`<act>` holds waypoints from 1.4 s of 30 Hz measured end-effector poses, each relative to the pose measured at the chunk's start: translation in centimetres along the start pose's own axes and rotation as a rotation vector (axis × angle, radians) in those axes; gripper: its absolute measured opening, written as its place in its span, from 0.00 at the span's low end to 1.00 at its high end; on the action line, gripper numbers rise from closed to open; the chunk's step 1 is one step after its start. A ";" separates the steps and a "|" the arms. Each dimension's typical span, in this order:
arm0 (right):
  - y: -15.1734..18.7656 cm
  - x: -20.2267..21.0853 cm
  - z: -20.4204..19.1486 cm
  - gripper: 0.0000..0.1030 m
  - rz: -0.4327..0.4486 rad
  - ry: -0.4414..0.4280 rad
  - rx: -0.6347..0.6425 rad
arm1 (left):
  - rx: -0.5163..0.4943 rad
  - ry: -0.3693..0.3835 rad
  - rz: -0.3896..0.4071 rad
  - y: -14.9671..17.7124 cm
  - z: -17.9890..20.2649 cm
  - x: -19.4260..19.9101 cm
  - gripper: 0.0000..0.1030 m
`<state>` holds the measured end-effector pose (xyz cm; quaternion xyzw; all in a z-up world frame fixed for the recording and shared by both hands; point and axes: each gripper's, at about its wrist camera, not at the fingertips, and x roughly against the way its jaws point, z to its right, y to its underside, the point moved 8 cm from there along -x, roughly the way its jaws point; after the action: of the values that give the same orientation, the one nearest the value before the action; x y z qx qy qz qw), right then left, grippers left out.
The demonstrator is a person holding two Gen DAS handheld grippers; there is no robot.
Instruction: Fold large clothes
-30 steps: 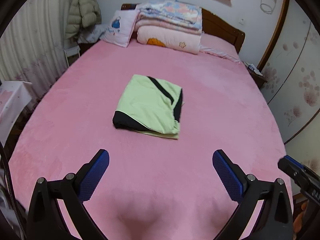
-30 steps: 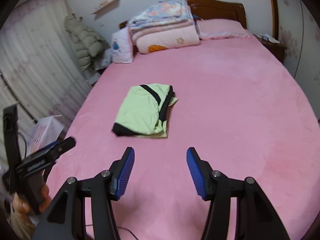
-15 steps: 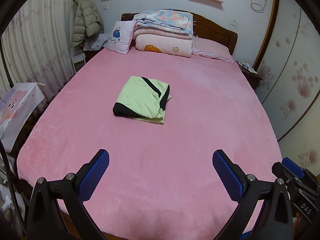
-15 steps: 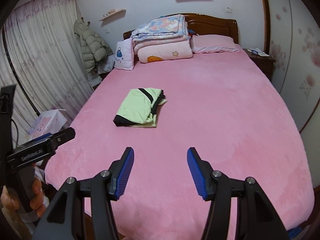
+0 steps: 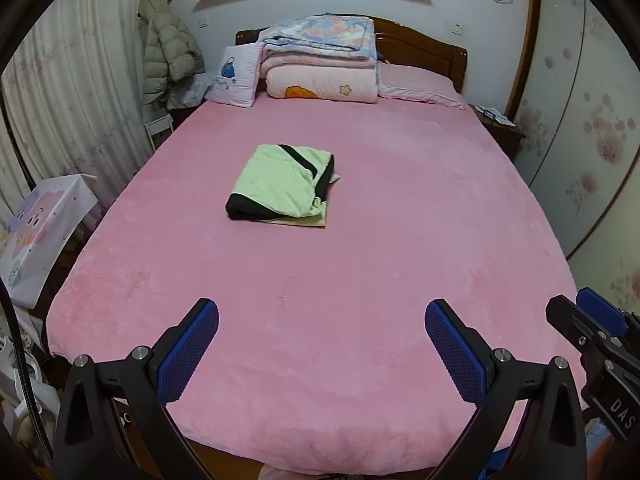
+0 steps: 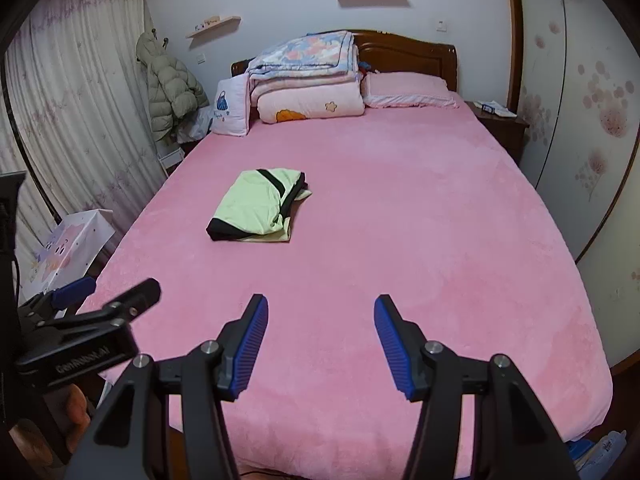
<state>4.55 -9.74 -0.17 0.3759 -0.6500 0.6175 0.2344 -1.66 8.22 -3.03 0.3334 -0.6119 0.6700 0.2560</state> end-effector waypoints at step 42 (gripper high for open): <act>-0.5 -1.2 2.1 0.54 -0.049 0.037 -0.083 | -0.106 0.091 -0.058 -1.5 3.4 -2.0 0.99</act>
<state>5.97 -11.52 -1.08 0.3702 -0.6611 0.5909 0.2771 1.19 5.15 -3.53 0.3064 -0.6243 0.6434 0.3201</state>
